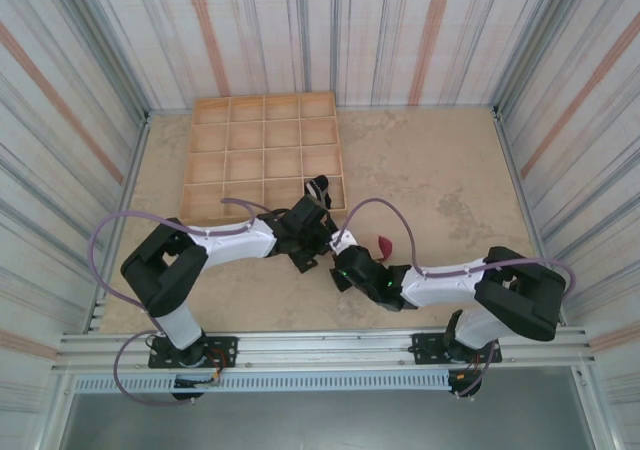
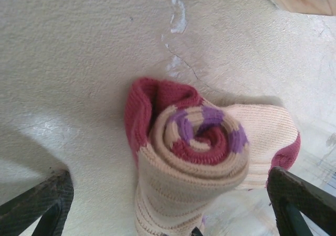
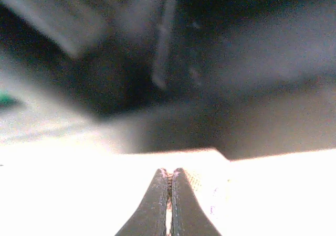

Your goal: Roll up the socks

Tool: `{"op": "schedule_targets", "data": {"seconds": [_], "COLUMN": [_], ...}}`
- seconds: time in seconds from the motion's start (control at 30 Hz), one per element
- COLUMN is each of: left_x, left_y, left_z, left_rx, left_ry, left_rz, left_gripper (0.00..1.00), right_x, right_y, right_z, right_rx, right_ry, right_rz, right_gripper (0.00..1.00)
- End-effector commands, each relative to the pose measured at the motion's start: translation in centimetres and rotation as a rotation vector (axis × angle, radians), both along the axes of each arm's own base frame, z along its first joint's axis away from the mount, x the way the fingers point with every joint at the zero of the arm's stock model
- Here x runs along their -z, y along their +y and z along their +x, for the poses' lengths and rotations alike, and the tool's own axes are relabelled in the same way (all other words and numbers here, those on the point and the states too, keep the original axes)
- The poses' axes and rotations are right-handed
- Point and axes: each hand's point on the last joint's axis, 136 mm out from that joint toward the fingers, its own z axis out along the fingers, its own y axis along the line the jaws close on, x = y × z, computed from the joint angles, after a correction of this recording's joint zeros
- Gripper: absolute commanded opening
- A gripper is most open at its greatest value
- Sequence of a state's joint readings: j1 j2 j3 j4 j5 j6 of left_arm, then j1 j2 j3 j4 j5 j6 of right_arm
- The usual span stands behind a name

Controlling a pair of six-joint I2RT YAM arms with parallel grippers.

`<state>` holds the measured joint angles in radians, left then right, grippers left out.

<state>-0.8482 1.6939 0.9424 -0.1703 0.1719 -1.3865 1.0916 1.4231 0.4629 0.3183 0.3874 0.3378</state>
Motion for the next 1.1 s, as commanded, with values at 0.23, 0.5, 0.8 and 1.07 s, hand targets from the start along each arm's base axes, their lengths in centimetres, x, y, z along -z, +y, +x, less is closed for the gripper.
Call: {"op": "schedule_targets", "data": {"seconds": [0.23, 0.5, 0.8, 1.07], "left_x": [-1.6, -1.9, -2.8, -3.0], "left_y": [3.3, 3.4, 2.2, 0.7], "left_z": [-0.4, -0.5, -0.2, -0.2], "left_rx": [0.014, 0.027, 0.076, 0.127], "left_ry": [-0.069, -0.083, -0.131, -0.153], "left_rz": [0.156, 0.168, 0.185, 0.182], "left_gripper": [0.99, 0.98, 0.95, 0.89], "right_x": [3.6, 3.1, 2.4, 2.2], "right_y": [-3.9, -5.6, -6.1, -6.7], "right_z": [-2.0, -1.9, -1.6, -0.9], "right_rx": [0.060, 0.138, 0.154, 0.191], "right_ry": [0.273, 0.422, 0.648, 0.834], "right_rz": [0.117, 0.336, 0.600, 0.714], "right_gripper": [0.00, 0.00, 0.00, 0.00]}}
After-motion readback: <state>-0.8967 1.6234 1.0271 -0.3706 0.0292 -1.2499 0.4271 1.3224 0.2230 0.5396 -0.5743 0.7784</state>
